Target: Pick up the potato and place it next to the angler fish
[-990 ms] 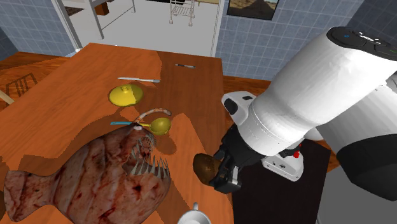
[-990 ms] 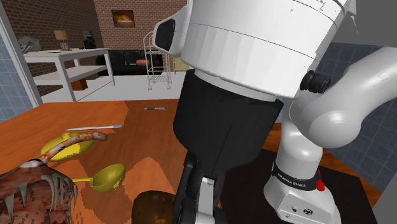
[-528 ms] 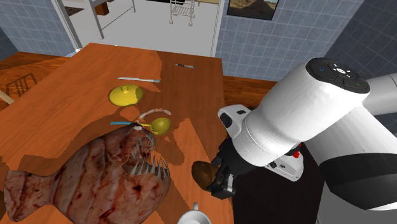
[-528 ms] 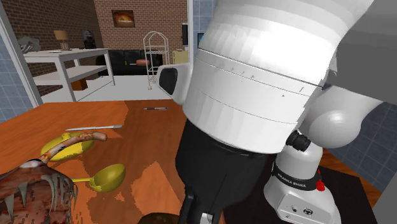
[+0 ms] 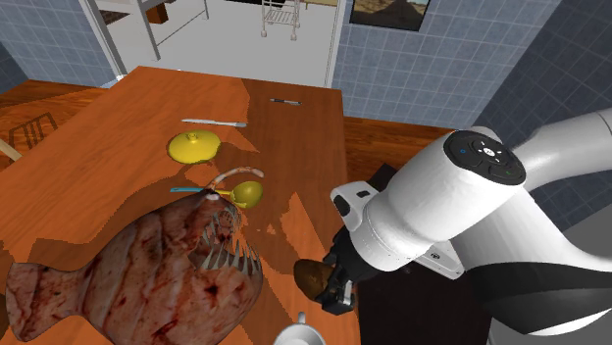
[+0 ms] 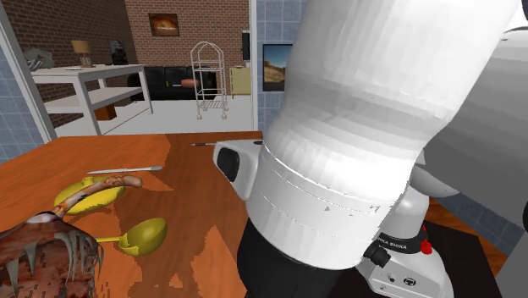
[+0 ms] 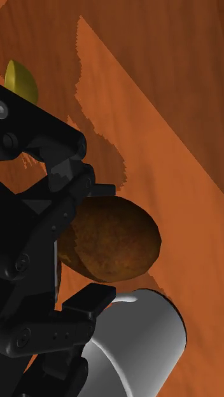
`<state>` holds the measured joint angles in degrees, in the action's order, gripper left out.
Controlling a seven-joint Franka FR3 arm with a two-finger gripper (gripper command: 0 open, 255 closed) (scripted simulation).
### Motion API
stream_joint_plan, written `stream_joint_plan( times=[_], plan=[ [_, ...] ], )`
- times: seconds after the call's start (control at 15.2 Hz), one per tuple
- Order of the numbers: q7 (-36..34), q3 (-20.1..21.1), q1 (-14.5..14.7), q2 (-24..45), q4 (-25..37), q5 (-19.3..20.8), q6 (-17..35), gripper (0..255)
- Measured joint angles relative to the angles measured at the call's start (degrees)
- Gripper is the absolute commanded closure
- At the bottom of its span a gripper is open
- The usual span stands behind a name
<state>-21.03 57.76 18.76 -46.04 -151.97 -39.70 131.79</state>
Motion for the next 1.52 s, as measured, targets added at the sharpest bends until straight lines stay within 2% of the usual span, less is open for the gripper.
stream_joint_plan(
  times=[0.86, 1.19, 1.25, 1.52],
  plan=[
    [0.52, 9.34, -3.50, 7.16, -3.52, -4.25, 13.41, 255],
    [0.26, 9.83, -3.81, 8.10, -3.53, -3.97, 14.53, 255],
    [0.16, 9.55, -3.37, 7.89, -3.67, -3.97, 14.23, 0],
    [-0.10, 9.37, -2.95, 7.68, -4.08, -3.82, 12.77, 0]
  ],
)
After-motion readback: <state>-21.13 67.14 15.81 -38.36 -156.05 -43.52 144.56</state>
